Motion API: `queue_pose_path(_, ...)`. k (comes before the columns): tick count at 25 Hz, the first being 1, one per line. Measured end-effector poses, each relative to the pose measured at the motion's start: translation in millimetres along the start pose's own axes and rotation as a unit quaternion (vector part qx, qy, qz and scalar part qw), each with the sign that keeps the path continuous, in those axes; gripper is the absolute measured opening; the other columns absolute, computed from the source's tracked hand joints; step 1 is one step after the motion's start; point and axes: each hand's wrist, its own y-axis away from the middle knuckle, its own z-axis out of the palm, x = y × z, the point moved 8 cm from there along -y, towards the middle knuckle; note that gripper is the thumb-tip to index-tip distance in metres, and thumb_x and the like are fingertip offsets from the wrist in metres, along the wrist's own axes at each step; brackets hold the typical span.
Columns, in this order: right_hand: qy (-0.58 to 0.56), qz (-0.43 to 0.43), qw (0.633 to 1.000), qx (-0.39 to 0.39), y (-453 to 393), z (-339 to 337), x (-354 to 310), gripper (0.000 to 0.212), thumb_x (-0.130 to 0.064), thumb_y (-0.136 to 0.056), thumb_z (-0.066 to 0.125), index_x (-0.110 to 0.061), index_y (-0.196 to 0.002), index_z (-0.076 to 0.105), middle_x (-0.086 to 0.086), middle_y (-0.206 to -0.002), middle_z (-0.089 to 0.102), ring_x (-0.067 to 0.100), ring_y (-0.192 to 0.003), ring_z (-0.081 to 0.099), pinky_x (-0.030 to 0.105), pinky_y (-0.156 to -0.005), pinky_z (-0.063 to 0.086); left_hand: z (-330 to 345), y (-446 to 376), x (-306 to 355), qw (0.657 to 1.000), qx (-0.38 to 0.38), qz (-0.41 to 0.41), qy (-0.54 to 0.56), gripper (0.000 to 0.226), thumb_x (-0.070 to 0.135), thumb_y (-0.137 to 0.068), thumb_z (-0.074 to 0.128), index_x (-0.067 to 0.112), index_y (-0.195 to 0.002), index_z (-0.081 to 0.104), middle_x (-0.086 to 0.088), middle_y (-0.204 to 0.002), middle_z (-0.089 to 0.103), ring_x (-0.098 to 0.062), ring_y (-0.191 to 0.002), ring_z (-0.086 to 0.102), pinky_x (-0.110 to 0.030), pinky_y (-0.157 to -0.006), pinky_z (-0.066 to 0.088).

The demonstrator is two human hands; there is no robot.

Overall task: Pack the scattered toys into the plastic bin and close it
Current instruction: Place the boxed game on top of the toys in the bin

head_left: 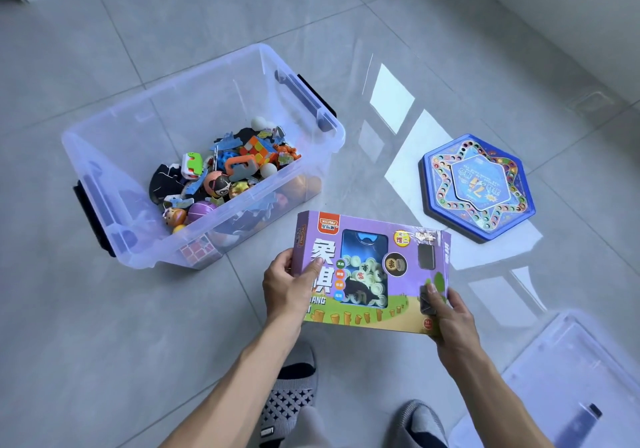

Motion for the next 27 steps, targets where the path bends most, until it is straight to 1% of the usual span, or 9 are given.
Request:
queue_pose_path(4, 0.000, 0.002, 1.000, 0.011, -2.0, -3.8, 2.0, 0.026, -0.020, -0.092, 0.065, -0.010, -0.115, 0.064, 0.000, -0.076, 0.068, 0.004, -0.052, 0.062, 0.018, -0.044, 0.049, 3.5, -2.0, -1.0, 0.999, -0.018, -0.020, 0.022, 0.009, 0.023, -0.078, 0.077, 0.025, -0.086, 0.074, 0.001, -0.079, 0.077, -0.021, -0.069, 0.073, -0.041, -0.066, 0.062)
queue_pose_path(6, -0.002, 0.004, 1.000, 0.012, -1.4, -3.8, 3.3, 0.026, -0.020, -0.092, 0.064, -0.010, -0.116, 0.064, -0.001, -0.075, 0.068, 0.004, -0.051, 0.061, 0.018, -0.044, 0.048, 4.6, -3.4, 1.7, 0.999, -0.023, -0.018, 0.019, 0.008, 0.019, -0.081, 0.075, 0.026, -0.086, 0.073, -0.001, -0.080, 0.077, -0.021, -0.069, 0.073, -0.038, -0.066, 0.062)
queue_pose_path(11, -0.003, 0.005, 1.000, 0.014, -0.7, -1.0, 3.5, 0.025, -0.021, -0.092, 0.065, -0.011, -0.115, 0.064, -0.004, -0.071, 0.070, 0.005, -0.052, 0.063, 0.019, -0.044, 0.049, 3.5, -6.0, 1.3, 1.000, -0.011, -0.026, 0.000, 0.014, 0.021, -0.084, 0.072, 0.019, -0.098, 0.072, -0.002, -0.085, 0.077, -0.020, -0.069, 0.074, -0.038, -0.066, 0.062)
queue_pose_path(16, -0.003, 0.000, 1.000, 0.013, -2.3, -1.4, 2.7, 0.023, -0.022, -0.092, 0.065, -0.013, -0.113, 0.064, -0.006, -0.072, 0.072, 0.006, -0.053, 0.064, 0.021, -0.045, 0.051, 2.9, -4.4, 3.2, 1.000, -0.011, -0.024, -0.007, 0.012, 0.022, -0.084, 0.072, 0.021, -0.096, 0.072, -0.002, -0.084, 0.077, -0.021, -0.069, 0.074, -0.039, -0.066, 0.062)
queue_pose_path(19, -0.001, 0.002, 1.000, 0.014, -2.7, -3.1, 4.0, 0.024, -0.024, -0.091, 0.066, -0.014, -0.113, 0.065, 0.003, -0.084, 0.071, 0.009, -0.056, 0.065, 0.022, -0.047, 0.052, 4.3, -4.0, 6.4, 0.999, -0.016, -0.012, -0.026, 0.012, 0.024, -0.084, 0.073, 0.021, -0.096, 0.071, -0.001, -0.085, 0.076, -0.018, -0.068, 0.074, -0.037, -0.065, 0.062)
queue_pose_path(20, -0.002, 0.003, 1.000, 0.014, -2.5, -4.1, 4.6, 0.024, -0.024, -0.091, 0.066, -0.014, -0.113, 0.065, 0.004, -0.084, 0.071, 0.009, -0.055, 0.065, 0.022, -0.047, 0.052, 4.4, -4.0, 8.0, 0.999, -0.015, -0.009, -0.031, 0.012, 0.024, -0.084, 0.073, 0.021, -0.095, 0.071, -0.002, -0.085, 0.076, -0.018, -0.068, 0.073, -0.037, -0.065, 0.062)
queue_pose_path(23, -0.007, 0.004, 1.000, 0.015, -1.4, -4.9, 4.7, 0.024, -0.023, -0.091, 0.066, -0.014, -0.113, 0.065, -0.001, -0.077, 0.072, 0.008, -0.054, 0.065, 0.021, -0.047, 0.052, 6.6, -3.8, 11.6, 0.999, -0.019, -0.016, -0.037, 0.005, 0.023, -0.084, 0.071, 0.024, -0.089, 0.070, -0.002, -0.085, 0.076, -0.020, -0.070, 0.073, -0.040, -0.068, 0.062)
queue_pose_path(25, -0.006, -0.001, 1.000, 0.009, -0.3, -4.3, 2.1, 0.023, -0.022, -0.092, 0.065, -0.013, -0.113, 0.064, -0.001, -0.075, 0.068, 0.005, -0.052, 0.062, 0.019, -0.045, 0.049, 6.8, -3.7, 12.4, 0.999, -0.023, -0.031, -0.029, 0.003, 0.021, -0.085, 0.070, 0.024, -0.086, 0.069, -0.002, -0.084, 0.076, -0.023, -0.074, 0.074, -0.043, -0.072, 0.061)
queue_pose_path(27, -0.006, -0.004, 1.000, 0.004, 0.0, -4.1, 1.3, 0.021, -0.021, -0.094, 0.062, -0.012, -0.112, 0.062, 0.000, -0.076, 0.064, 0.003, -0.050, 0.059, 0.017, -0.044, 0.047, 7.4, -4.5, 12.2, 0.998, -0.039, -0.044, -0.011, 0.004, 0.019, -0.086, 0.069, 0.022, -0.088, 0.068, -0.002, -0.087, 0.076, -0.026, -0.080, 0.073, -0.046, -0.076, 0.060)
